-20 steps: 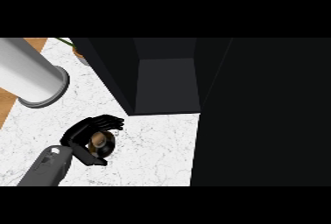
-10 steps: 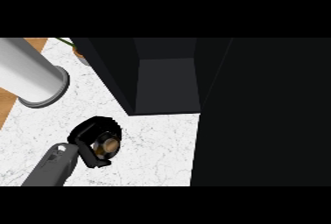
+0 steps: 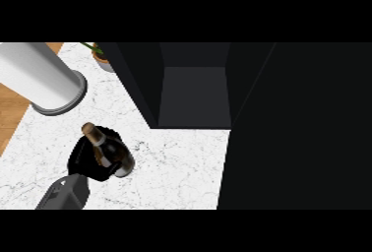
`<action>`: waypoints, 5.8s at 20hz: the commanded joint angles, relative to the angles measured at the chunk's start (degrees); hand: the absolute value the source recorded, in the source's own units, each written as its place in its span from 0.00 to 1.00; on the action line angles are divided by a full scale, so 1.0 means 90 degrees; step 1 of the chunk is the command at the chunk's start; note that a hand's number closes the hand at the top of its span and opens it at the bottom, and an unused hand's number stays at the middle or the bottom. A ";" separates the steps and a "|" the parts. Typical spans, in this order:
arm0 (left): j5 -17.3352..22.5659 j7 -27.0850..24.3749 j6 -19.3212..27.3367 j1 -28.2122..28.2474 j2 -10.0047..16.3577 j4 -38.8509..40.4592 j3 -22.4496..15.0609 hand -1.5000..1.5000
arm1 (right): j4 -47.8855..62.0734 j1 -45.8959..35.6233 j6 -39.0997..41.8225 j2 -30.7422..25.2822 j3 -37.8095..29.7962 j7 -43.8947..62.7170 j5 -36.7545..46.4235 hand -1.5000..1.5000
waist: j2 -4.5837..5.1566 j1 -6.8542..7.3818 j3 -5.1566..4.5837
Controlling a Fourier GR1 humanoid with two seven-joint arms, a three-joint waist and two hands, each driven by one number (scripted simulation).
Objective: Pick up the wine, place it into the cabinet and close the cabinet
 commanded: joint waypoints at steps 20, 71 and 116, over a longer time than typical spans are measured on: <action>0.1004 0.1028 0.3243 0.1859 -0.1259 -0.4201 -0.2045 1.00 | -0.0041 0.0243 0.0341 0.0118 -0.0281 -0.0118 -0.0428 0.00 | 0.0021 -0.0039 -0.0030; 0.4775 -0.0688 0.4837 -0.3158 -0.1263 0.0952 -0.3187 1.00 | 0.0200 0.0303 0.0849 -0.0104 -0.0885 -0.0294 -0.0927 0.00 | 0.0072 -0.0204 -0.0038; 0.6745 -0.0820 0.5820 -0.3802 -0.1263 0.1156 -0.4440 1.00 | 0.0960 -0.0233 0.0918 0.0203 -0.0306 -0.0859 -0.0686 0.00 | 0.0227 -0.0955 -0.0046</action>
